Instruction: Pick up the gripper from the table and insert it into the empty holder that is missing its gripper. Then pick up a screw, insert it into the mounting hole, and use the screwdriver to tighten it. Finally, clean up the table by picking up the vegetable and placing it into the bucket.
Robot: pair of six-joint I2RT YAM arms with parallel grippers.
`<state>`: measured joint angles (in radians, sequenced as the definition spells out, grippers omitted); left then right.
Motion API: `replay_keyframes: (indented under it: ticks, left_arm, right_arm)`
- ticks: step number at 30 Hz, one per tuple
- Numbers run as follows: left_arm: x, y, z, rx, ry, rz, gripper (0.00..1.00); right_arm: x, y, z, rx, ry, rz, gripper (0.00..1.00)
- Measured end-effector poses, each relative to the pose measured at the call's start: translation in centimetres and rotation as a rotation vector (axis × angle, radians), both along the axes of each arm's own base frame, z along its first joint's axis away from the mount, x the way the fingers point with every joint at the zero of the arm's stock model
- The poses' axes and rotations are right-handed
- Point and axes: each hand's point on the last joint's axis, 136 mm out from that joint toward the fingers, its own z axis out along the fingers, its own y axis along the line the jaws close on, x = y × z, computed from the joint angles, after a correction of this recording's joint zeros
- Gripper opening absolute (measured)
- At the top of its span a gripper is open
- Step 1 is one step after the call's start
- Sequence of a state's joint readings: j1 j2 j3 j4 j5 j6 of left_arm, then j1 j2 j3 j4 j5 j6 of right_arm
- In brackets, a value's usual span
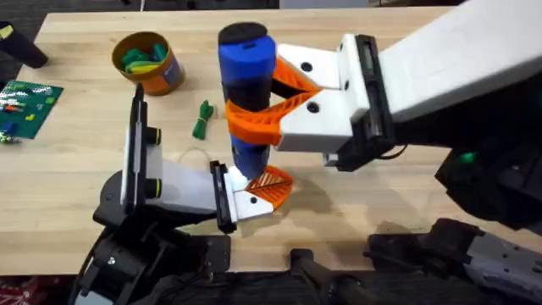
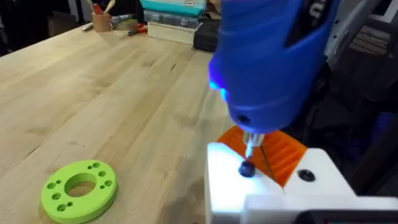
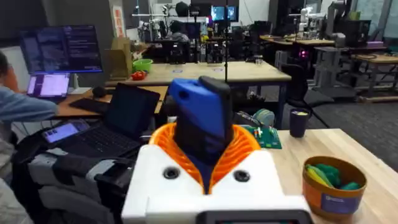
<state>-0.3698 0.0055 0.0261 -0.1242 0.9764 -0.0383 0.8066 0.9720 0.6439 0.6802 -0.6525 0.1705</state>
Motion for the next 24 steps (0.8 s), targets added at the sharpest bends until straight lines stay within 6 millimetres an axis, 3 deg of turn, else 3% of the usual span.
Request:
replay_keyframes:
  ticks: [24]
  left_arm:
    - [0.00,0.00,0.01,0.000,0.000,0.000,0.014]
  right_arm:
    - [0.37,0.38,-0.53,-0.010,0.011,0.000,0.033]
